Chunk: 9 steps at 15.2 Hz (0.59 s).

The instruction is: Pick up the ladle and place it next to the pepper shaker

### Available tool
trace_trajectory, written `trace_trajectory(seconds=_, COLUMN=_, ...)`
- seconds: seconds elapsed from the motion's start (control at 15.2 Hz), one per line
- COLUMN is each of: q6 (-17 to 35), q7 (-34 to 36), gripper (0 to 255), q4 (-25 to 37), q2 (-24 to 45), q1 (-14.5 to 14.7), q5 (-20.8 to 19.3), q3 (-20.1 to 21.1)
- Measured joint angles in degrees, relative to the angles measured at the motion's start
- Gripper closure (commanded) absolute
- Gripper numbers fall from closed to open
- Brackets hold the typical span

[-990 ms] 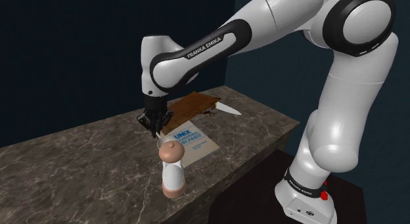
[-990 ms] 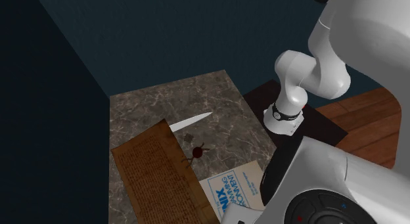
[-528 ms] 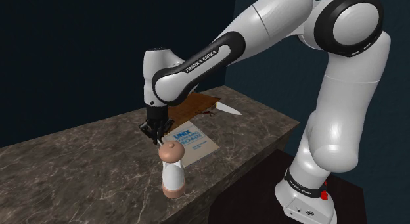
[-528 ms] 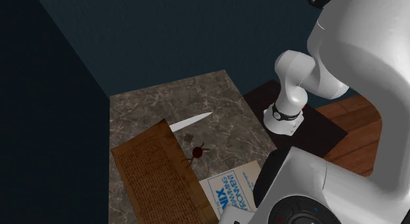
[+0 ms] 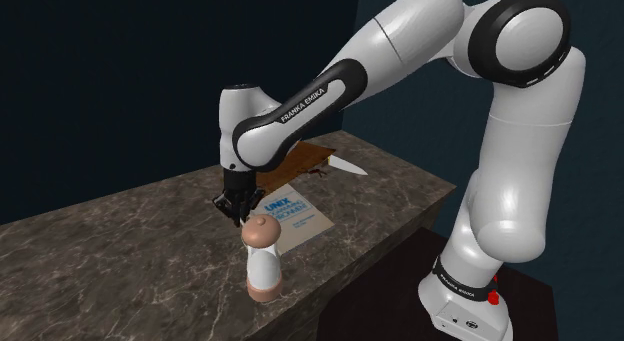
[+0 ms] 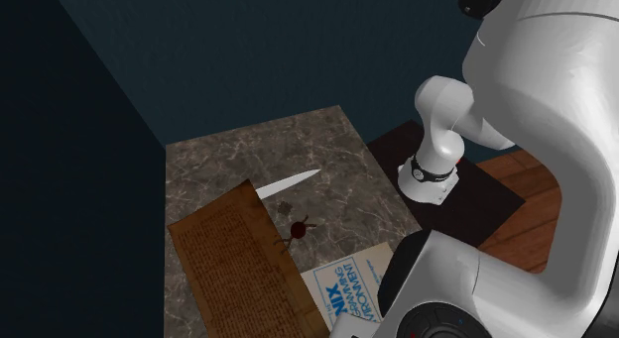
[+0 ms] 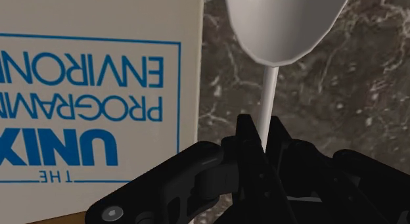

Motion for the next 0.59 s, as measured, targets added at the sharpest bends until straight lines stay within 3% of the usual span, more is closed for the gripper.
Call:
trace_trajectory(seconds=0.13, q6=0.0, q7=0.0, gripper=255, q4=0.0, q2=0.0, q1=0.0, q5=0.0, q3=0.0)
trace_trajectory(seconds=0.2, q6=0.0, q7=0.0, gripper=0, q4=0.0, q2=0.0, q1=0.0, q5=0.0, q3=0.0)
trace_trajectory(seconds=0.59, q6=0.0, q7=0.0, gripper=0, q4=0.0, q2=0.0, q1=0.0, q5=0.0, q3=0.0)
